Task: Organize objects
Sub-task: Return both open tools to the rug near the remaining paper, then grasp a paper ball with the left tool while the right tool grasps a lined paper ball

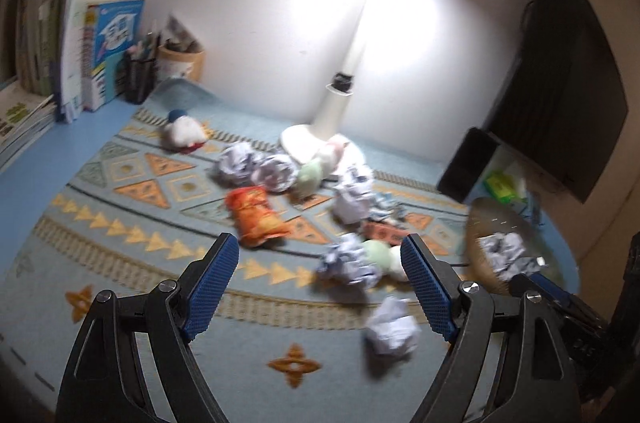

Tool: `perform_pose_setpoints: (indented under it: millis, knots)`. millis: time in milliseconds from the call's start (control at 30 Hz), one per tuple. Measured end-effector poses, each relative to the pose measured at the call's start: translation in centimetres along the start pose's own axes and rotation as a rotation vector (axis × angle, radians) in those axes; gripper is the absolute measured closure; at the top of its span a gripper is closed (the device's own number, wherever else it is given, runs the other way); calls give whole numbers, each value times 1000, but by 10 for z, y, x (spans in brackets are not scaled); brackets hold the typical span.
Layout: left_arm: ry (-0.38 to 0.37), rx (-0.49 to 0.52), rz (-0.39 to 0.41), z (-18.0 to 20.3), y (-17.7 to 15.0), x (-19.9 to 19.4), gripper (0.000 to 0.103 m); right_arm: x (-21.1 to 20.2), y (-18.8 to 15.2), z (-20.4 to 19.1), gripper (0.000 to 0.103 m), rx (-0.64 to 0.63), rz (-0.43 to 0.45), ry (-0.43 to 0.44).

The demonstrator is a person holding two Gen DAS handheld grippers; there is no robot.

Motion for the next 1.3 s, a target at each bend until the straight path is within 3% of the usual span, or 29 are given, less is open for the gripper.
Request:
perform_pose_setpoints:
  millis: [100, 167, 300, 433, 1300]
  knots:
    - [109, 81, -13, -25, -18, 21, 21, 16, -9, -10, 29, -44, -9, 3]
    - [130, 91, -30, -35, -24, 32, 21, 22, -12, -11, 29, -54, -20, 1]
    - [115, 68, -41, -45, -29, 40, 21, 27, -13, -11, 28, -58, -26, 22]
    - [109, 52, -97, -46, -33, 48, 21, 28, -14, -14, 18, -71, -28, 17]
    - [78, 87, -143, -41, -39, 54, 21, 45, -24, -26, 13, -117, -147, 119]
Point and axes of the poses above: each gripper's, at about its wrist camera, not at the fingertips, and x roughly the way its jaws point, z to its right, y to its top, the point moved 5 cm from there along x, roughly the way its jaws point, and after that the axes turned 5 degrees about -x, right-handed, at the moved point
